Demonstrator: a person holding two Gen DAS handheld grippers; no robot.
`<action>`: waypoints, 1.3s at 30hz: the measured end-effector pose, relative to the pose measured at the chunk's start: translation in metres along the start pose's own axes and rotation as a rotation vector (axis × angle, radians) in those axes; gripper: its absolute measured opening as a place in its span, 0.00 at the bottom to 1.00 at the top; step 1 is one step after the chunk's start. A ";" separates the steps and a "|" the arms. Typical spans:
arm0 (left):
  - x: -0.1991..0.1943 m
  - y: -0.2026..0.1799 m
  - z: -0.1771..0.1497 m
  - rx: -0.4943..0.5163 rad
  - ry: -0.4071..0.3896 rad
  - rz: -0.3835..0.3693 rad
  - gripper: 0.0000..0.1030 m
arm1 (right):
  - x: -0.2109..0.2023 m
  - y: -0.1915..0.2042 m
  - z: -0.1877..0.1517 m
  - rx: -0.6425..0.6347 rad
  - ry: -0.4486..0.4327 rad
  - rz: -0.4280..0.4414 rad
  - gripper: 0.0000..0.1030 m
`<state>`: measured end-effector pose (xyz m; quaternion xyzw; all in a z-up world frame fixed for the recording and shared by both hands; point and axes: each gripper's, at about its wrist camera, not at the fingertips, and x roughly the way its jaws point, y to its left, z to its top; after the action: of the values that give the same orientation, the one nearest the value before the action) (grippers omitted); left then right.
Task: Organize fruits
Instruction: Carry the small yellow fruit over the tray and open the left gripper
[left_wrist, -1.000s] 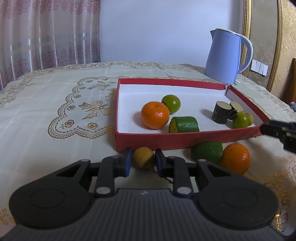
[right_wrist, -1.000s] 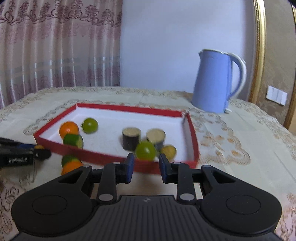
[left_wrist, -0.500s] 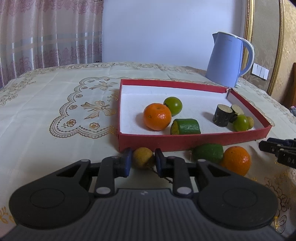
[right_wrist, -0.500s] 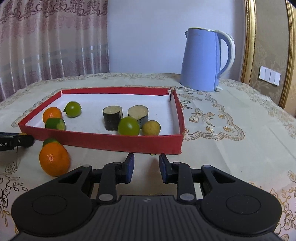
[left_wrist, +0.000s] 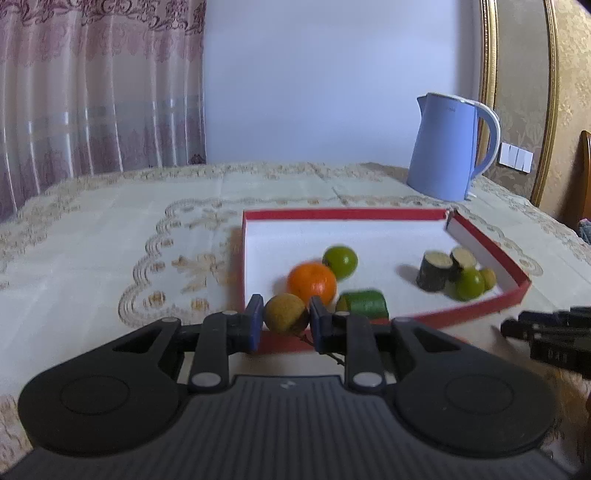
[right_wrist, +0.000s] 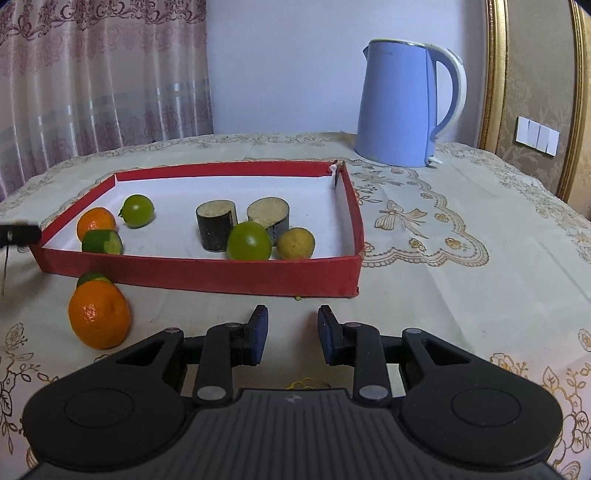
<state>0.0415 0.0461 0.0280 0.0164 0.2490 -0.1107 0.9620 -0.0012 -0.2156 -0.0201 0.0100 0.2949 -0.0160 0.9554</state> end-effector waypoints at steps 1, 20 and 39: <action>0.002 -0.002 0.005 0.007 -0.004 0.008 0.23 | 0.000 0.001 0.000 -0.004 -0.001 0.001 0.28; 0.115 -0.019 0.056 0.068 0.081 0.091 0.23 | 0.000 0.004 0.000 -0.023 0.003 -0.011 0.30; 0.074 -0.020 0.051 0.093 -0.045 0.093 0.84 | 0.001 0.001 0.000 -0.008 0.007 -0.023 0.37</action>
<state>0.1242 0.0072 0.0380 0.0700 0.2208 -0.0778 0.9697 -0.0003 -0.2142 -0.0201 0.0031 0.2981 -0.0257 0.9542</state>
